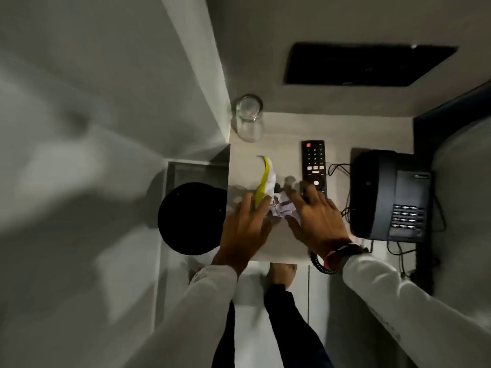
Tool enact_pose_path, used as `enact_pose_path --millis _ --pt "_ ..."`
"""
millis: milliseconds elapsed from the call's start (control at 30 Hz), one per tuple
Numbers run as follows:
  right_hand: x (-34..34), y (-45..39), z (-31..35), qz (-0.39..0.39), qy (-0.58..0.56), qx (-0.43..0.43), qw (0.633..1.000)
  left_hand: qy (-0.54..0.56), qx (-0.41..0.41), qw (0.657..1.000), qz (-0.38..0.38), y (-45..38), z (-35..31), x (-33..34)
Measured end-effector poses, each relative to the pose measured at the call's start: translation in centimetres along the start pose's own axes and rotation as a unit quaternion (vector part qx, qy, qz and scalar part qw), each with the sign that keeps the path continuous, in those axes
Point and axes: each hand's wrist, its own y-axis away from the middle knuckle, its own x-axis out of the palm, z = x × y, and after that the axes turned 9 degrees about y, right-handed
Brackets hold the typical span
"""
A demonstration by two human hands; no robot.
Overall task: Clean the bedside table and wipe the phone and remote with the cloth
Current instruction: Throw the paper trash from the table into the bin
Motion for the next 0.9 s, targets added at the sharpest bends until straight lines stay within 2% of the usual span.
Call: enact_pose_path --millis 133,200,300,367,467,500,567,700,733,833,900 --pt "1.8 -0.5 0.9 0.002 -0.063 0.015 0.998 0.104 -0.086 0.991 0.001 0.6 3.1 1.0" --pt "2.3 -0.8 1.4 -0.018 -0.113 0.036 0.993 0.159 -0.121 0.978 -0.055 1.8 5.0 0.7" --pt "2.6 -0.9 4.0 -0.08 -0.202 0.058 0.974 0.146 -0.199 0.954 -0.172 4.8 9.5 -0.9" --pt "2.5 -0.3 5.7 -0.124 -0.251 0.057 0.958 0.144 -0.239 0.948 -0.154 6.3 11.6 -1.0" --pt "2.7 -0.6 10.6 -0.199 -0.299 0.059 0.931 0.142 -0.266 0.953 -0.035 8.4 15.7 -1.7" --pt "2.8 -0.8 12.4 -0.22 -0.312 0.063 0.922 0.127 -0.26 0.957 -0.016 9.0 16.8 -2.1" --pt "3.2 -1.4 15.5 -0.231 -0.334 0.068 0.911 0.09 -0.245 0.965 -0.031 10.1 18.4 -3.5" --pt "4.2 -2.5 19.1 -0.088 -0.318 0.066 0.942 0.026 -0.173 0.98 -0.093 10.8 19.7 -7.4" --pt "4.1 -2.3 19.0 -0.082 -0.306 0.076 0.945 0.013 -0.139 0.985 -0.096 10.2 19.3 -8.5" --pt "2.9 -1.3 16.3 -0.151 -0.263 0.126 0.945 -0.001 -0.006 0.996 -0.091 6.4 15.6 -11.0" --pt "2.3 -0.8 13.3 -0.196 -0.209 0.173 0.942 -0.035 0.111 0.991 -0.074 2.7 12.0 -11.9"
